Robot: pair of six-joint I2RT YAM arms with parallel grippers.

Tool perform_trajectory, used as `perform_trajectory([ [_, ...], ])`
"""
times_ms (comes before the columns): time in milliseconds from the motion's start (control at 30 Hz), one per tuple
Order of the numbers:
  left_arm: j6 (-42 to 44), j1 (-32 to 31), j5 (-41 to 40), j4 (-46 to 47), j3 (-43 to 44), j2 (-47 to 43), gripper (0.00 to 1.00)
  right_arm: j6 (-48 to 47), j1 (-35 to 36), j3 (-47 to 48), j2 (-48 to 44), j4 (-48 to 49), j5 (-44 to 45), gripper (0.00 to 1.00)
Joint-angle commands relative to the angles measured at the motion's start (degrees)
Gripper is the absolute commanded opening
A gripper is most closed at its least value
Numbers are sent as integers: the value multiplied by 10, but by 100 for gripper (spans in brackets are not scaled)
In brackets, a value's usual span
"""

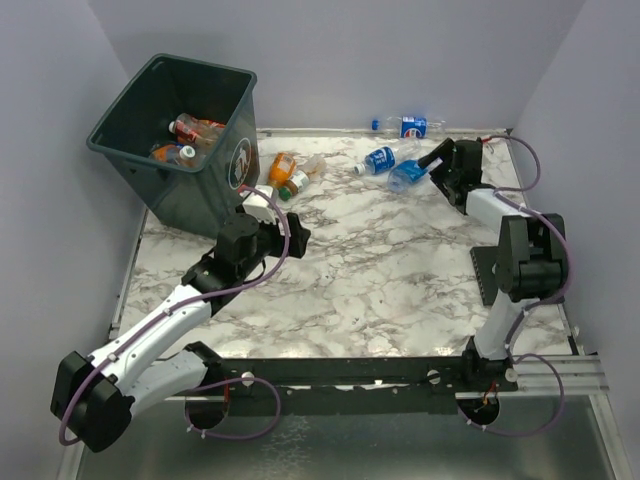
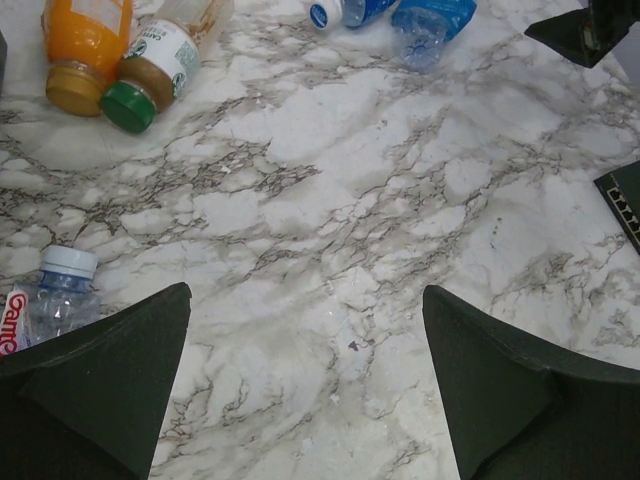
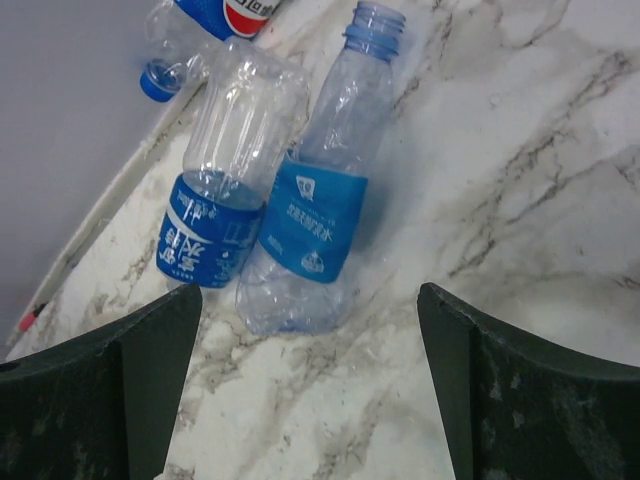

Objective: Put the plastic bottles in the bin
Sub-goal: Pick up the plastic bottle at the center of the board.

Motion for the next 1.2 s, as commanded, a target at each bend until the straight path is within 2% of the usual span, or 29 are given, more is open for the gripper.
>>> perform_trajectory([
  [0, -11, -3, 15, 41, 2, 1, 99, 10, -23, 64, 77, 44, -56, 90],
  [333, -9, -3, 18, 40, 3, 29, 99, 35, -25, 146, 187, 3, -83, 87],
  [500, -11, -2, 27, 40, 3, 39, 99, 48, -25, 173, 225, 1, -98, 81],
  [600, -11, -2, 23, 40, 4, 42, 99, 56, -25, 197, 251, -20, -114, 74],
  [933, -10, -1, 18, 40, 7, 44, 99, 91, -25, 159, 262, 12, -143, 46],
  [1167, -7, -1, 15, 38, 3, 30, 99, 94, -25, 72, 189, 65, -143, 22],
])
